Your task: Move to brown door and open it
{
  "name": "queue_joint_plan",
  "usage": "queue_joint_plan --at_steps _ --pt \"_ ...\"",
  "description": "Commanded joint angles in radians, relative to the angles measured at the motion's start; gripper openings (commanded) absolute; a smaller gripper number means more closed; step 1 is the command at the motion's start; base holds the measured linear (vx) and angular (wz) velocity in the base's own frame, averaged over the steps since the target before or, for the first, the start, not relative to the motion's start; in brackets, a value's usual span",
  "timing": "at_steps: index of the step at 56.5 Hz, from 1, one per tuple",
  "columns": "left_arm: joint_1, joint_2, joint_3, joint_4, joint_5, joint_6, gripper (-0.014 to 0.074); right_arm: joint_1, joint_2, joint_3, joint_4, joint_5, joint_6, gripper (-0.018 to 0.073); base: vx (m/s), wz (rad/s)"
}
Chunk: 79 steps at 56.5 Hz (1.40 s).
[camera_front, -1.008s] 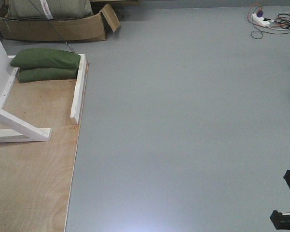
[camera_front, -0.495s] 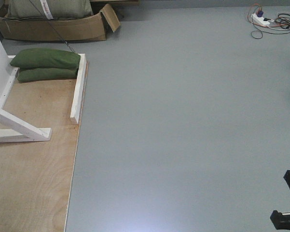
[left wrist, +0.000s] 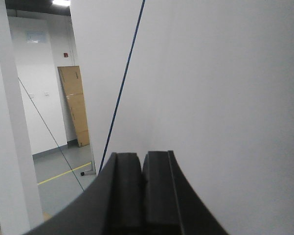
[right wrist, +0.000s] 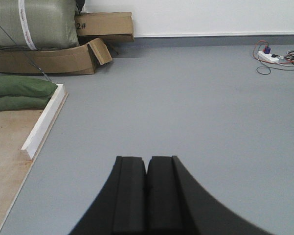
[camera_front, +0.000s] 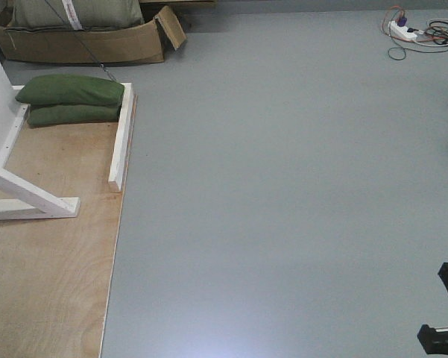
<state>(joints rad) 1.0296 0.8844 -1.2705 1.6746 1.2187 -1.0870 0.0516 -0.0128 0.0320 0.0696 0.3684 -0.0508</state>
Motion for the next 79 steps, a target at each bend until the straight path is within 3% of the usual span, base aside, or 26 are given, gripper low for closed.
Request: queue_joint_plan --at_steps 1,10,28,41,58,73,79 --pt "0.002 0.023 -0.046 0.094 -0.025 0.0 0.0067 0.002 -0.006 0.004 -0.003 -0.078 -0.006 0.0 0.0 0.0" --pt "0.006 0.048 -0.049 0.092 0.035 0.003 0.0067 0.002 -0.006 0.004 -0.003 -0.078 -0.006 0.0 0.0 0.0" --pt "0.151 0.101 -0.093 0.058 0.027 -0.003 0.0067 0.002 -0.006 0.004 -0.003 -0.078 -0.006 0.0 0.0 0.0" --pt "0.161 0.142 -0.13 0.024 -0.026 -0.006 0.0067 0.002 -0.006 0.004 -0.003 -0.078 -0.006 0.0 0.0 0.0" --pt "0.161 0.15 -0.13 -0.214 -0.246 -0.009 0.0067 0.002 -0.006 0.004 -0.003 -0.078 -0.006 0.0 0.0 0.0" --pt "0.16 0.124 -0.13 -0.264 -0.27 -0.008 0.0067 0.002 -0.006 0.004 -0.003 -0.078 -0.006 0.0 0.0 0.0" --pt "0.158 0.103 -0.13 -0.325 -0.321 -0.009 0.0067 0.002 -0.006 0.004 -0.003 -0.078 -0.006 0.0 0.0 0.0"
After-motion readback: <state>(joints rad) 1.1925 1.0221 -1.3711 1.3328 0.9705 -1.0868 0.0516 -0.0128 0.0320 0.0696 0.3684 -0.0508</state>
